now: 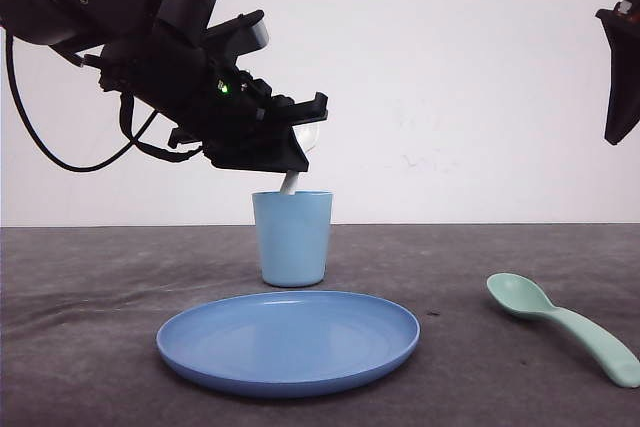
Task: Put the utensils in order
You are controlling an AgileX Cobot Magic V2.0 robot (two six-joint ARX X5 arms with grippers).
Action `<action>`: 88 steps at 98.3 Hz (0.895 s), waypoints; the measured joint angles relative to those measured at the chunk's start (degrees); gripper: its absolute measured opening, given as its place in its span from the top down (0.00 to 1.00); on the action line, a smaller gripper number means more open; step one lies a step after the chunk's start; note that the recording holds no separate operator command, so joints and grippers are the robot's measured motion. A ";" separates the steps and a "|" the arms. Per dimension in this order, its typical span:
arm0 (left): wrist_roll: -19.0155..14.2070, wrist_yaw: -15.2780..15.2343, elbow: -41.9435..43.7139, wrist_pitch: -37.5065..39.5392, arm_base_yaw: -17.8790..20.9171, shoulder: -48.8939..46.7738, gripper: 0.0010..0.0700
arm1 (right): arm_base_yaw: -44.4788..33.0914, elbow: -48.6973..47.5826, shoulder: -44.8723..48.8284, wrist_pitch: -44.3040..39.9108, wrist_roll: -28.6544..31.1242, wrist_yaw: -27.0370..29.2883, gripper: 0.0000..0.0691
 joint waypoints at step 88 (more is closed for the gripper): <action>-3.17 0.98 -0.09 -29.97 3.50 -23.93 0.68 | 4.76 -0.02 16.70 8.70 0.02 -14.03 0.08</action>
